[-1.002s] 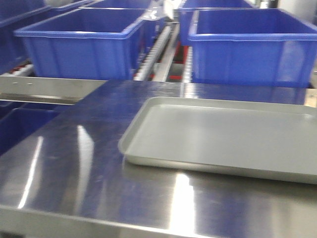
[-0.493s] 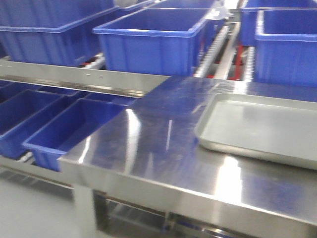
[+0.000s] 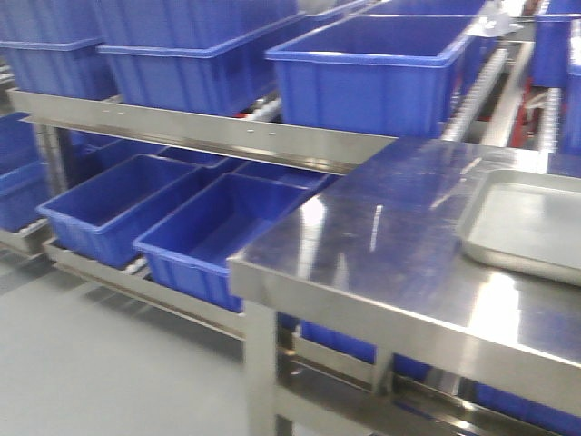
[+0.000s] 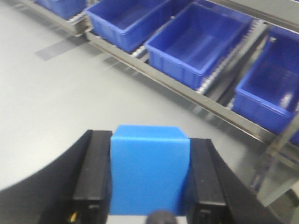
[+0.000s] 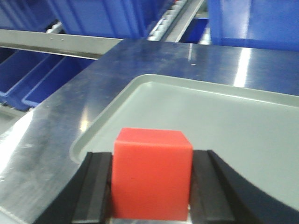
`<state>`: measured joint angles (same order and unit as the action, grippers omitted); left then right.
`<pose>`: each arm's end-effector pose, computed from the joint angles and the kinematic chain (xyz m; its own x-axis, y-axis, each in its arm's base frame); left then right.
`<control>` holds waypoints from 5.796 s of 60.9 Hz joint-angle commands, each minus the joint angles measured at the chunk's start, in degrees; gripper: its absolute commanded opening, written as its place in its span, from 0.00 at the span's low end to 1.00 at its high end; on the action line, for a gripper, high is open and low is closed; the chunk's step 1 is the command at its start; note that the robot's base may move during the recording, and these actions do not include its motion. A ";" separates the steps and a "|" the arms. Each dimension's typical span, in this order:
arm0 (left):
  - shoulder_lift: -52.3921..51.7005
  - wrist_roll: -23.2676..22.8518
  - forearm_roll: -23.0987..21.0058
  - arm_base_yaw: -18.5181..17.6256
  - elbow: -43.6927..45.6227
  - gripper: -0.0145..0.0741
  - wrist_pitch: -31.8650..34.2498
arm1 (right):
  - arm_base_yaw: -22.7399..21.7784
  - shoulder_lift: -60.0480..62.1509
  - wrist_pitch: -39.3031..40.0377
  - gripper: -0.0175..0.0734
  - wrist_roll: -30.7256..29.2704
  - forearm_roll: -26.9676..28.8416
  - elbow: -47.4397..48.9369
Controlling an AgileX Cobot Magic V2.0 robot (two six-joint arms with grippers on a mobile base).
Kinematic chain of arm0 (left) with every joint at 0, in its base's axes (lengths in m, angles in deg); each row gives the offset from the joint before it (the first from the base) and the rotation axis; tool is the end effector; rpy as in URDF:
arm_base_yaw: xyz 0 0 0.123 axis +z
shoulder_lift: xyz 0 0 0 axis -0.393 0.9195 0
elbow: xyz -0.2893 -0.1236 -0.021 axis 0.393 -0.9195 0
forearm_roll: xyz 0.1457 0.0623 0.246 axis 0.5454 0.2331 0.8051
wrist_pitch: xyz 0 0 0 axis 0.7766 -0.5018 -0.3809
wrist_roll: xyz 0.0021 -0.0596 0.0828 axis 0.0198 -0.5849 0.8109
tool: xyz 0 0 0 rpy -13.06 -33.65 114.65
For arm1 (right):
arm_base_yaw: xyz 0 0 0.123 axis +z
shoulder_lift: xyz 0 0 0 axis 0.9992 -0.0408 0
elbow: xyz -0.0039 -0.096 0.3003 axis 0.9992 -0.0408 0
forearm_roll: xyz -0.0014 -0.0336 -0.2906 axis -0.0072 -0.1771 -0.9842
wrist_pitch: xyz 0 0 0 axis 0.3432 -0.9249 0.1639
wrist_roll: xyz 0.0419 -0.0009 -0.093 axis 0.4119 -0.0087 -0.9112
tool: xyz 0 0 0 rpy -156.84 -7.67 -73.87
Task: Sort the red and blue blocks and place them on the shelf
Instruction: 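Turn the base away from the table holding both cubes, then drive the base along the aisle toward the bin shelves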
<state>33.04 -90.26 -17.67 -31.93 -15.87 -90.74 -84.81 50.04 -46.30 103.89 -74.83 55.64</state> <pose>0.1062 0.0048 0.2755 -0.4156 -0.1393 -0.8988 -0.1197 0.9880 -0.0977 0.0958 0.0004 0.2632 -0.2422 0.1899 -0.9515 0.0414 0.9818 0.1854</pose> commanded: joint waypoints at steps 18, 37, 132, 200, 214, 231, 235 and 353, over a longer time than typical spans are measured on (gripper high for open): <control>0.27 -0.04 1.04 0.02 1.69 0.30 4.34 | -0.27 -0.40 5.05 0.25 -0.44 -0.78 1.60; 0.27 -0.04 1.04 0.02 1.69 0.30 4.34 | -0.27 -0.40 5.05 0.25 -0.44 -0.78 1.60; 0.27 -0.04 1.04 -0.10 1.69 0.30 4.34 | -0.27 -0.40 5.05 0.25 -0.44 -0.78 1.60; 0.27 -0.04 1.04 -0.10 1.69 0.30 4.34 | -0.27 -0.40 5.05 0.25 -0.44 -0.78 1.60; 0.27 -0.04 1.04 -0.10 1.69 0.30 4.34 | -0.27 -0.40 5.05 0.25 -0.44 -0.78 1.60; 0.27 -0.04 1.04 -0.10 1.69 0.30 4.34 | -0.27 -0.40 5.05 0.25 -0.44 -0.78 1.60; 0.27 -0.04 1.04 -0.10 1.69 0.30 4.34 | -0.27 -0.40 5.05 0.25 -0.44 -0.78 1.60; 0.27 -0.04 1.04 -0.10 1.69 0.30 4.34 | -0.27 -0.40 5.00 0.25 -0.44 -0.78 1.60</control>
<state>32.99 -90.26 -17.67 -31.93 -15.87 -90.74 -84.81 50.04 -46.30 103.89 -74.83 55.64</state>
